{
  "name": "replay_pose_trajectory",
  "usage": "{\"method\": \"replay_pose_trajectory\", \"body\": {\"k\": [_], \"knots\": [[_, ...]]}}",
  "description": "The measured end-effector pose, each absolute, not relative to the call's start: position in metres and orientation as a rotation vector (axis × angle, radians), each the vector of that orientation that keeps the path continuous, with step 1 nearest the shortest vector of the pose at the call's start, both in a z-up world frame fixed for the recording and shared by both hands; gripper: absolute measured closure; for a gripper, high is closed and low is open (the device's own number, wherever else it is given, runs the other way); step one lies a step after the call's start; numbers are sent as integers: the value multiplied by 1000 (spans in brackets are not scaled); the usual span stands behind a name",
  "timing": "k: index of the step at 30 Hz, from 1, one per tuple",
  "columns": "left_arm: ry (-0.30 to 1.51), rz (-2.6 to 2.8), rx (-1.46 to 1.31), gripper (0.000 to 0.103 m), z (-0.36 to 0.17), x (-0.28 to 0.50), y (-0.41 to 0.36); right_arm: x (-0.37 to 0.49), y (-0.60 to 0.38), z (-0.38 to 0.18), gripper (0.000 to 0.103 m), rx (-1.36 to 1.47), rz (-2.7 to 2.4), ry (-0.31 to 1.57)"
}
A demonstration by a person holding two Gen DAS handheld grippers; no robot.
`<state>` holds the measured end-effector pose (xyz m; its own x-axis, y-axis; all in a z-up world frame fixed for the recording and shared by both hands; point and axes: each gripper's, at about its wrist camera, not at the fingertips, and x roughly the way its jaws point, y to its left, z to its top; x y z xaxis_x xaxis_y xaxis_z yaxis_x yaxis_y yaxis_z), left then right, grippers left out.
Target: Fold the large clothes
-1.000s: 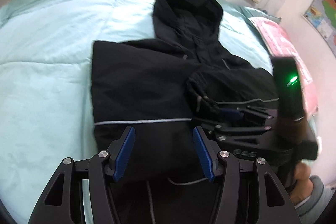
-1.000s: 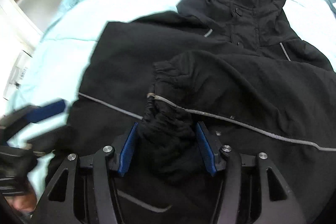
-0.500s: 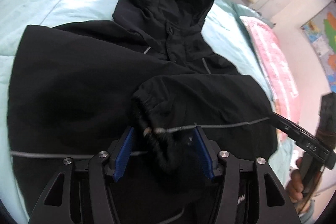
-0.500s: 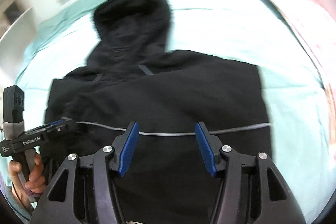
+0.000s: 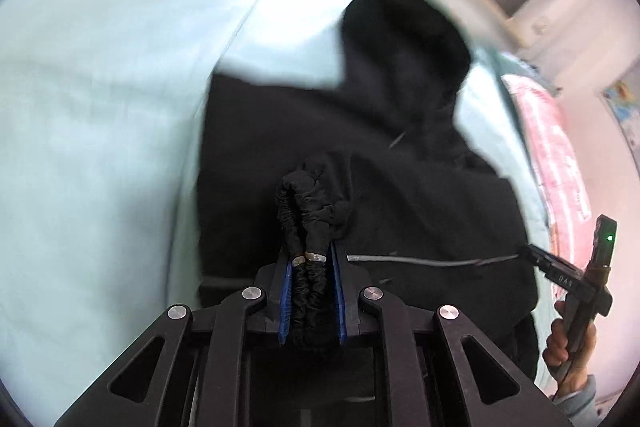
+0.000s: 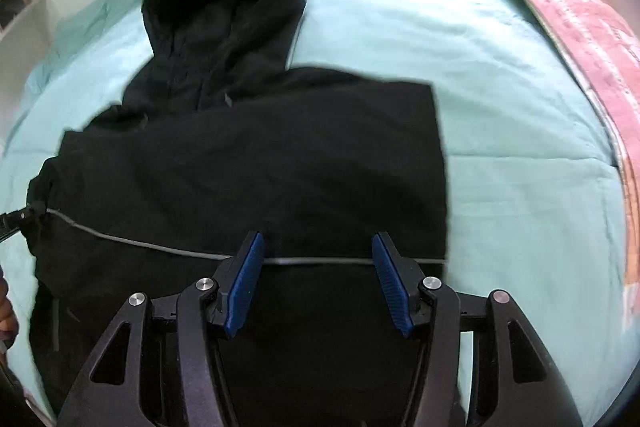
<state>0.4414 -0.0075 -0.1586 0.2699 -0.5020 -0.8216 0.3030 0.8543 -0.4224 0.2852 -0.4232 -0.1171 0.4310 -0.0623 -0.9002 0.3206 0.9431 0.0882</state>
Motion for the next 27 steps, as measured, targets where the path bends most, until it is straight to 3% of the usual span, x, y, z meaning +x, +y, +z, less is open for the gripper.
{"method": "replay_pose_trajectory", "body": {"k": [5, 9, 11, 14, 17, 22, 26, 27], "knots": [[1215, -560, -257, 81, -188, 446, -1, 291, -432, -155, 39, 271, -255, 1152], [1112, -517, -68, 73, -147, 428, -12, 297, -429, -131, 39, 228, -253, 1192], [1029, -496, 34, 66, -117, 415, -19, 297, -422, -102, 39, 227, -202, 1114], [933, -577, -10, 63, -86, 404, -44, 315, -407, -76, 38, 231, -145, 1034], [980, -659, 3, 63, -102, 410, -91, 350, -388, -95, 38, 196, -117, 1074], [1165, -495, 100, 65, -190, 448, -122, 366, -391, -154, 39, 217, -159, 1195], [1171, -466, 181, 65, -184, 449, -132, 364, -389, -149, 39, 169, -178, 1222], [1167, -459, 216, 66, -176, 445, -135, 360, -389, -142, 47, 168, -172, 1223]]}}
